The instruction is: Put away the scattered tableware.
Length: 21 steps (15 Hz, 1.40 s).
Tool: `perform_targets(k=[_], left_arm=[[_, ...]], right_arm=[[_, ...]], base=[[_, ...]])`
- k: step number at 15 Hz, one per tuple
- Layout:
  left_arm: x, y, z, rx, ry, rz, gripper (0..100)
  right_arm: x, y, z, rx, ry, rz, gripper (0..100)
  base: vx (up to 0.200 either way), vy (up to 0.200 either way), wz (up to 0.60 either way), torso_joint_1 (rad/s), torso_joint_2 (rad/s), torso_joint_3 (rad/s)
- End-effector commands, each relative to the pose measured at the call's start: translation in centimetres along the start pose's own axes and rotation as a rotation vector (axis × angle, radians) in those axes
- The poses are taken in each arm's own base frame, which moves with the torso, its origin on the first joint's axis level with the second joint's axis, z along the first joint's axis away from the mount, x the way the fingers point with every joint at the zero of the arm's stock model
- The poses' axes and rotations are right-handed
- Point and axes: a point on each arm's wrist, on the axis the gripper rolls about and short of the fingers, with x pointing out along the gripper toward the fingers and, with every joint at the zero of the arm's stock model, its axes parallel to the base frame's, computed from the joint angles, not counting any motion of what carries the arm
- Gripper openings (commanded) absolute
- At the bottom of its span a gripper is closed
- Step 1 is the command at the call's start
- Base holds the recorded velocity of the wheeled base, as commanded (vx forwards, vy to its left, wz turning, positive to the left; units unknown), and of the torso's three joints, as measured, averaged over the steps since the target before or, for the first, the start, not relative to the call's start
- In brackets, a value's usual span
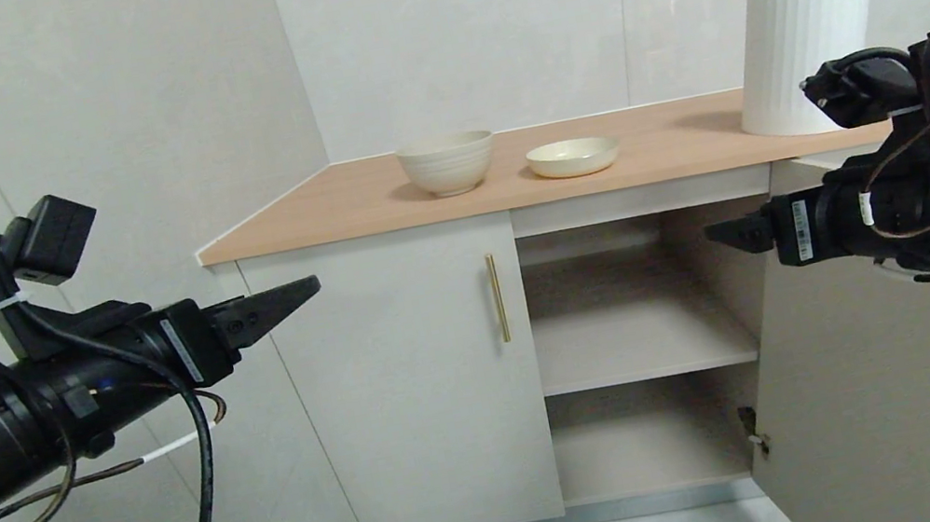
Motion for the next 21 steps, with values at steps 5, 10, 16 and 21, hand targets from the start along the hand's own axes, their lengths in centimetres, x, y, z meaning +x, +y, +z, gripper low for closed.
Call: perform_targets(k=[5,10,16,21], left_arm=[[0.0,0.1,-0.5,-0.006,0.03,0.002,100],[-0.2,0.1,-0.8,0.033,0.071,0.012,100],[-0.2,0.1,-0.7,0.034,0.066,0.011,100],[-0.1,0.2,-0.8,0.034,0.071,0.012,100]], right_arm=[[-1.2,-0.1,0.9,0.013,-0.042,0.018,100],[-4.4,-0.4,1.3,0.009,0.017,0.182,100],[-4.3,-0.3,1.2,0.011,0.025,0.188,100],[-4.4,-0.1,1.5,0.053,0.026,0.207,100]], base=[[0.0,0.0,0.0,0.0,0.0,0.0],[0.12,0.0,0.0,0.001,0.0,0.0],[0.2,0.0,0.0,0.006,0.0,0.0],[0.2,0.0,0.0,0.001,0.0,0.004]])
